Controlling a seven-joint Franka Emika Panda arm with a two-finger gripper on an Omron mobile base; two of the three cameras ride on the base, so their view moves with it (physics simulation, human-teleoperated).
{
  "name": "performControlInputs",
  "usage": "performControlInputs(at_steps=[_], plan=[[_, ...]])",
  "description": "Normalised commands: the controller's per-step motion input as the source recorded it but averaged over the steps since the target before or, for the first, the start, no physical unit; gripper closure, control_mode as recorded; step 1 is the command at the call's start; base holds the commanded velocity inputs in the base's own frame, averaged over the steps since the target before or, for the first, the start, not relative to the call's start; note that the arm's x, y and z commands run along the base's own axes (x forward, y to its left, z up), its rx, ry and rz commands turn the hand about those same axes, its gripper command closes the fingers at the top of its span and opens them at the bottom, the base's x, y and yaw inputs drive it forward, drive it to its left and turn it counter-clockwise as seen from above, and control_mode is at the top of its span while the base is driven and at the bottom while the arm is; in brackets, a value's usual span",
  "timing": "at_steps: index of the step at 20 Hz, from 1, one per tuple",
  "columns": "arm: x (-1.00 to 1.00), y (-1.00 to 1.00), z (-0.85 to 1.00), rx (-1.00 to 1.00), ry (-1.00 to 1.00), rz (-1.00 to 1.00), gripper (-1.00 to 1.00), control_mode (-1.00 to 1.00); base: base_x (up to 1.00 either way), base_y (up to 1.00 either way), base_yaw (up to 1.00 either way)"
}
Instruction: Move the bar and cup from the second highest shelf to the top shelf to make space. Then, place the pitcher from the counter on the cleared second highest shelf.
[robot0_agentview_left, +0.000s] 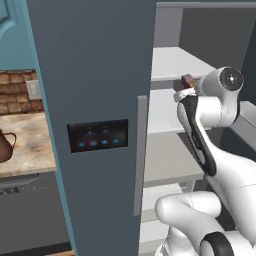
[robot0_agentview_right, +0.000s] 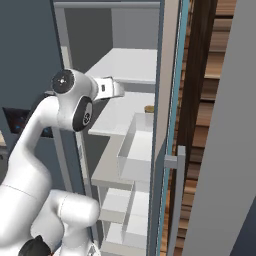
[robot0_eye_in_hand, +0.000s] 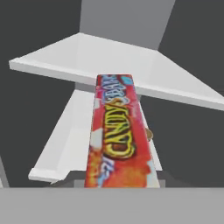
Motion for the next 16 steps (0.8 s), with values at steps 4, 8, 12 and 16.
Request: performControlInputs(at_steps=[4,8,12,16], plan=[[0.06,-0.01,0.46,0.05,0.0,0.0,1.0,-1.0,0.0,0.0,0.0],[0.31,-0.03,0.16,0.04,0.01,0.0,1.0,-1.0,0.0,0.0,0.0],[0.65,-0.06,0.0,0.07,0.07,0.02,1.0,-1.0,0.0,0.0,0.0],[0.69,-0.2,0.0,0.08,0.06,0.02,1.0,-1.0,0.0,0.0,0.0]])
